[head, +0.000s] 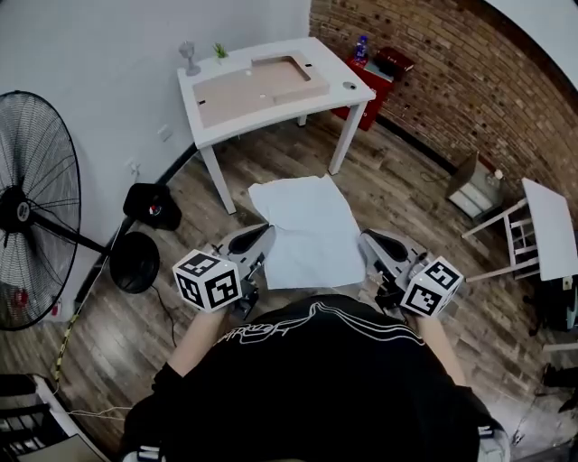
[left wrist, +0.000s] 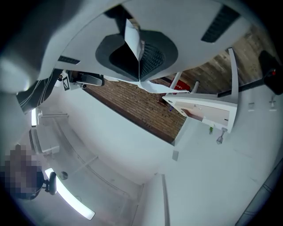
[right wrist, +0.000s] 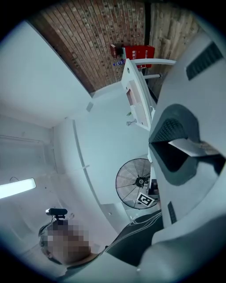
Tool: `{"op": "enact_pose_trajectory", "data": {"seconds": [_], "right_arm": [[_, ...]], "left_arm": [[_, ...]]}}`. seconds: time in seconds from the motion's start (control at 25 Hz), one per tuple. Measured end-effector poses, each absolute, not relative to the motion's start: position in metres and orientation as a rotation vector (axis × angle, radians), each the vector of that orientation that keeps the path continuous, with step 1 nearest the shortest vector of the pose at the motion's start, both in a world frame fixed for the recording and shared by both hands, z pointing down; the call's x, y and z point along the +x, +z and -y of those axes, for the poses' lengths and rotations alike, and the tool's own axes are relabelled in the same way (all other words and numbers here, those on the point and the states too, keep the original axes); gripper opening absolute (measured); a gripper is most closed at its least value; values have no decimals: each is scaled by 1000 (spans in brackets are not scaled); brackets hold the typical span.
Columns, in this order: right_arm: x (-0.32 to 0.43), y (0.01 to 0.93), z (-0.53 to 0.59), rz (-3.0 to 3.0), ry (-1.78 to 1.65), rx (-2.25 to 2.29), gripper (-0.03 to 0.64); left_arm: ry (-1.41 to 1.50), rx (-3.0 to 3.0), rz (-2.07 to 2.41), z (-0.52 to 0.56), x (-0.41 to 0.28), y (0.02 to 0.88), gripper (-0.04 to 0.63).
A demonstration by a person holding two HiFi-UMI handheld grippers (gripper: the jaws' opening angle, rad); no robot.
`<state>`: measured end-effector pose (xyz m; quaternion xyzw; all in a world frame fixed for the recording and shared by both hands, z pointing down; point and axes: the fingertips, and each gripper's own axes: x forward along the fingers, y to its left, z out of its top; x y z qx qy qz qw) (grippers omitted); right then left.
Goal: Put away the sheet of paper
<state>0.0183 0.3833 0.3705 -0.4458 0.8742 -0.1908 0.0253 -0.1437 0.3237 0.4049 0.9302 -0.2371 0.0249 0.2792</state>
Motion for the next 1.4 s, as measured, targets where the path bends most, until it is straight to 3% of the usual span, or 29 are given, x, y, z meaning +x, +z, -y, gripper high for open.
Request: {"op": "enact_pose_trajectory", "data": {"seconds": [0.52, 1.4], "right_arm": [[28, 400, -308, -2710, -694, -1327, 2], [92, 405, -80, -2692, -759, -1135, 1]], "left_arm": [[117, 2414, 689, -262, -140, 440, 35], [201, 2342, 895, -42, -99, 435, 35]]}}
